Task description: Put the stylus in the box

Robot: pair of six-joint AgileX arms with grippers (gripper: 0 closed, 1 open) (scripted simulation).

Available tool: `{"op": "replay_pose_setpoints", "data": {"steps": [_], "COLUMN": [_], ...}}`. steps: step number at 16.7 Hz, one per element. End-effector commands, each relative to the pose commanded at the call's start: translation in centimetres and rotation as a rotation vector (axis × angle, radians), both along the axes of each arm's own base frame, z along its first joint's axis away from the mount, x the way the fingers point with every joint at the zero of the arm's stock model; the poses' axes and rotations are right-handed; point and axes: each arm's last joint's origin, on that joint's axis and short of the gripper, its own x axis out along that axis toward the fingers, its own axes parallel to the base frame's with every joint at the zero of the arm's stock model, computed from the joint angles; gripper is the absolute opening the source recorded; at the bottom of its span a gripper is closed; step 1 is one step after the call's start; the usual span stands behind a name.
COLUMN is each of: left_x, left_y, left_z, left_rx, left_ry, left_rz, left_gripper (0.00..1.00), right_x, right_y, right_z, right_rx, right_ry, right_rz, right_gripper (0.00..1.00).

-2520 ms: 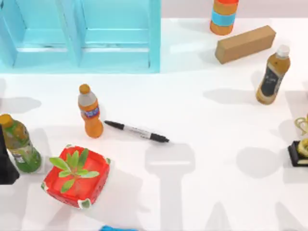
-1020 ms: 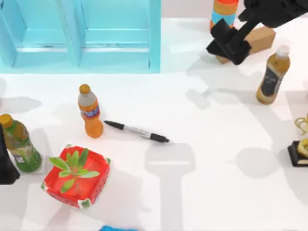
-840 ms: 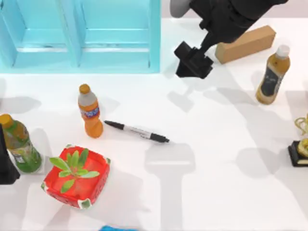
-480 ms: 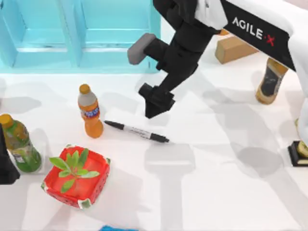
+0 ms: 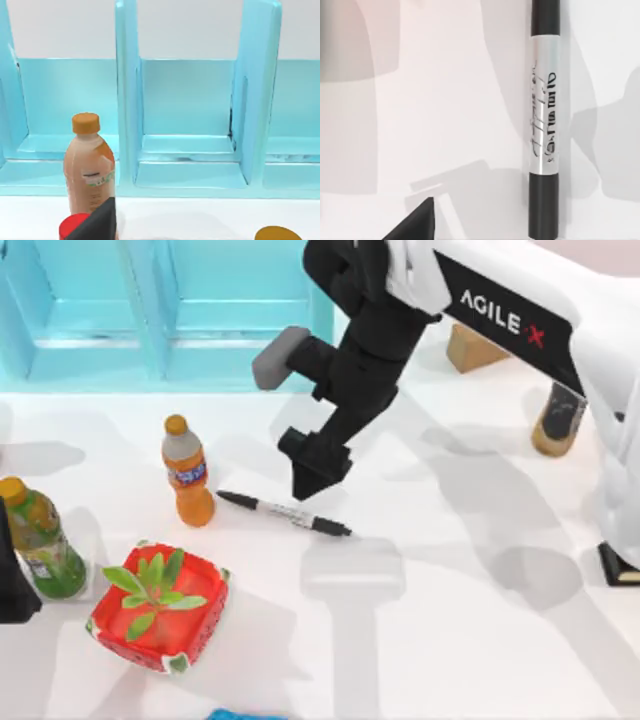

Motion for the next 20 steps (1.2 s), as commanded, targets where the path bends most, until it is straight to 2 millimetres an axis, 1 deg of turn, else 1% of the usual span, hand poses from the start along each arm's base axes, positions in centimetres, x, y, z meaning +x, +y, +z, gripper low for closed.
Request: {"op": "replay_pose_setpoints", "data": {"steps": [1, 3, 7, 9, 11, 13, 17, 20], "left_x": [0.0, 0.0, 0.0, 0.0, 0.0, 0.0, 0.0, 0.0], "left_y": [0.0, 0.0, 0.0, 0.0, 0.0, 0.0, 0.0, 0.0], "left_z": [0.0, 0.0, 0.0, 0.0, 0.0, 0.0, 0.0, 0.0], "left_rx": [0.000, 0.000, 0.000, 0.000, 0.000, 0.000, 0.000, 0.000], "left_ry": [0.000, 0.000, 0.000, 0.000, 0.000, 0.000, 0.000, 0.000], "left_rz": [0.000, 0.000, 0.000, 0.000, 0.000, 0.000, 0.000, 0.000], "left_gripper": [1.00, 1.00, 1.00, 1.00, 1.00, 1.00, 1.00, 1.00], "right_x": [0.0, 0.1, 0.3, -0.1, -0.8, -1.5, -1.6, -1.6], "right_y": [0.0, 0.2, 0.9, 1.6, 2.5, 3.4, 3.6, 3.6], "right_z": [-0.1, -1.2, -5.3, -7.4, -8.7, -9.2, -9.2, -9.2], "right_rx": [0.000, 0.002, 0.002, 0.000, -0.001, 0.002, 0.002, 0.002], "right_ry": [0.000, -0.001, -0.001, 0.000, 0.002, 0.000, -0.001, -0.001], "right_rz": [0.001, 0.005, 0.006, 0.005, 0.006, 0.007, 0.006, 0.006], "right_gripper": [1.00, 1.00, 1.00, 1.00, 1.00, 1.00, 1.00, 0.77]}}
